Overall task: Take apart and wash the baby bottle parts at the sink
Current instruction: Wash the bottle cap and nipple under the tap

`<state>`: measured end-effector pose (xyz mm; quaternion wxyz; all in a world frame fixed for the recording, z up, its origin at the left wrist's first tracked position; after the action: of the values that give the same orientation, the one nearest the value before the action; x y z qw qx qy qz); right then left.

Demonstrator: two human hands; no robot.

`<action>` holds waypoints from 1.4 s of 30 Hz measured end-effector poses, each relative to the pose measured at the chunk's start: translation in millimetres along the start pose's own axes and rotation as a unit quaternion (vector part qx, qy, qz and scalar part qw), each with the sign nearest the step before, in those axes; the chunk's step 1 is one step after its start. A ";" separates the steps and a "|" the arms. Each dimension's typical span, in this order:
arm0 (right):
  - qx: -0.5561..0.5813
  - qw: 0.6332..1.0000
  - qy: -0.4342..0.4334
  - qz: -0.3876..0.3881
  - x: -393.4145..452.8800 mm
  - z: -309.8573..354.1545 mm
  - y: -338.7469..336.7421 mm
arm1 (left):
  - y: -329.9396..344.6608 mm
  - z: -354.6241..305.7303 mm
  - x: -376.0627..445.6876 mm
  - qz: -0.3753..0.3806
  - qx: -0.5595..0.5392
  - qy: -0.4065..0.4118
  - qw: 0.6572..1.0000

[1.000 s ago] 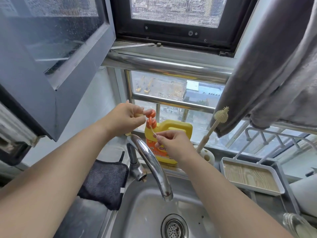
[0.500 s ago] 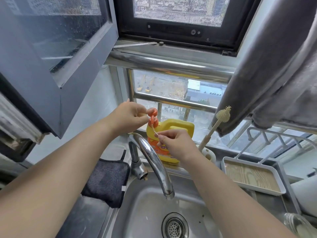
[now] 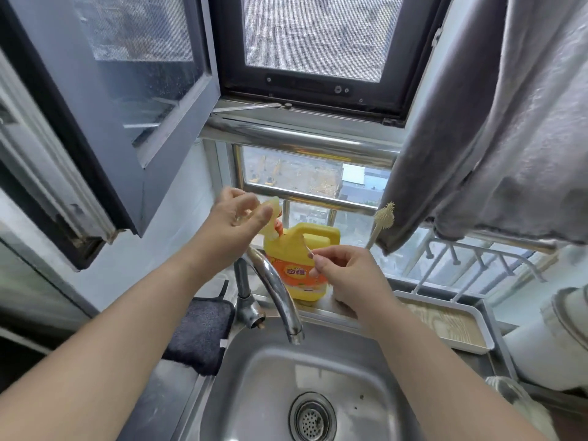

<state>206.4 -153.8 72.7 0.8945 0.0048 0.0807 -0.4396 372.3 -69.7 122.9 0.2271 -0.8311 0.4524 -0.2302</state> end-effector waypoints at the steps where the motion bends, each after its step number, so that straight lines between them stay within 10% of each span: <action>1: -0.004 1.000 -0.019 -0.009 -6.5 7.0 -6.1 | 2.0 -4.8 -5.7 0.007 -0.029 -0.010 0.999; 15: -0.107 0.966 -0.204 -0.118 -130.0 62.2 -97.0 | 93.0 -68.8 -96.5 0.072 -0.245 -0.025 0.967; 42: -0.295 0.905 -0.277 -0.128 -194.8 35.2 -123.4 | 135.1 -99.7 -157.0 0.176 -0.156 0.056 0.970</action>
<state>-2.8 -79.3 144.1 0.7772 -0.3921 -0.0448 -0.4901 150.1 -18.0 94.8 0.1057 -0.7491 0.6342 -0.1595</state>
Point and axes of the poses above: each hand's wrist, its own x-axis towards the middle knuckle, its own y-axis out of the palm, z = x × y, the point moved 8 cm from there along x, towards the middle knuckle, and after that the axes turned 10 degrees about x, right-handed, at the moved point
